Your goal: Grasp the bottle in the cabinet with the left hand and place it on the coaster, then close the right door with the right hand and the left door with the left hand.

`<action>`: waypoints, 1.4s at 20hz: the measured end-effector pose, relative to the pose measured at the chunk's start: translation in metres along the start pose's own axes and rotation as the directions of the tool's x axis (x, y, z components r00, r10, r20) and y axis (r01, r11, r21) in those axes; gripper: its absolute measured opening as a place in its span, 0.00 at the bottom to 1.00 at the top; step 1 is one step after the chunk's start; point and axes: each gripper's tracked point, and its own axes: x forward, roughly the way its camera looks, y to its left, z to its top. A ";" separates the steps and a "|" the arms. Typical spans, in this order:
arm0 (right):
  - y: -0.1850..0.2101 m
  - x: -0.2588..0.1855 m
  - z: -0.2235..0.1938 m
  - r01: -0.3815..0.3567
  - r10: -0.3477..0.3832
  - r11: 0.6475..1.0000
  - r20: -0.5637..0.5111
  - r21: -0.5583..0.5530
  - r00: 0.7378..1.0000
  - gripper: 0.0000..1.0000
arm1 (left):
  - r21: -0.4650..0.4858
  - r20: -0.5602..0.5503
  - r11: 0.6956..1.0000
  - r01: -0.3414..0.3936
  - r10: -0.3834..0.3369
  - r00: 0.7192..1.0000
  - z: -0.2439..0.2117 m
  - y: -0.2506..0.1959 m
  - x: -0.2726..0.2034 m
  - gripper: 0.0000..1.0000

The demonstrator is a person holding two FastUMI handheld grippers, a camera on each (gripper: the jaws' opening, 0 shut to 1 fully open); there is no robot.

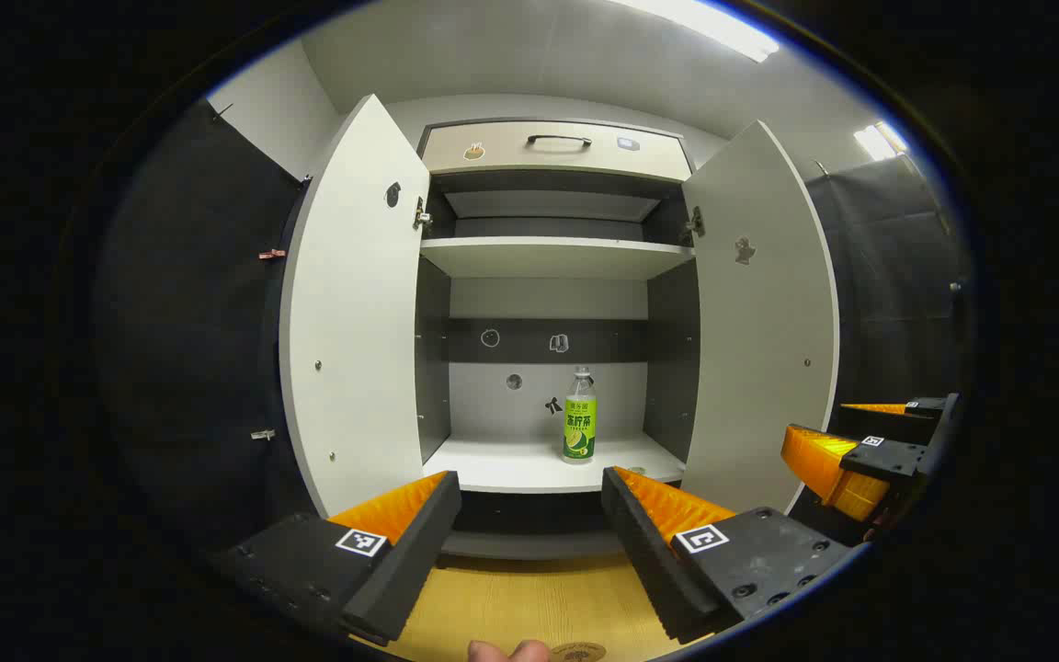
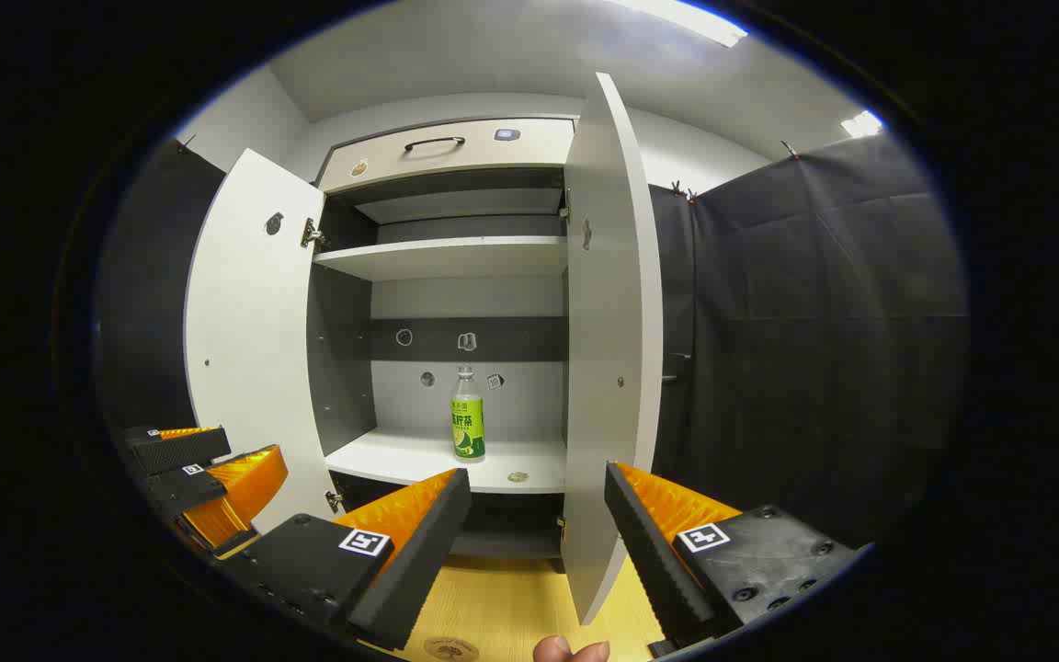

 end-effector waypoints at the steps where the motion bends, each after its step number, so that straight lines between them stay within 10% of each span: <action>1: 0.000 -0.001 0.000 -0.001 0.001 1.000 -0.002 0.002 1.000 0.97 | 0.003 0.001 1.000 0.000 0.000 1.000 0.000 0.000 -0.001 0.98; 19: 0.002 0.009 0.012 -0.040 0.040 0.999 0.064 -0.008 0.997 0.97 | 0.037 0.045 0.999 -0.019 0.017 0.999 0.007 -0.003 0.011 0.98; 28: -0.033 -0.008 0.009 -0.020 0.020 1.000 0.053 0.002 0.998 0.97 | 0.018 0.016 0.997 0.073 -0.073 0.997 0.009 -0.054 0.100 0.98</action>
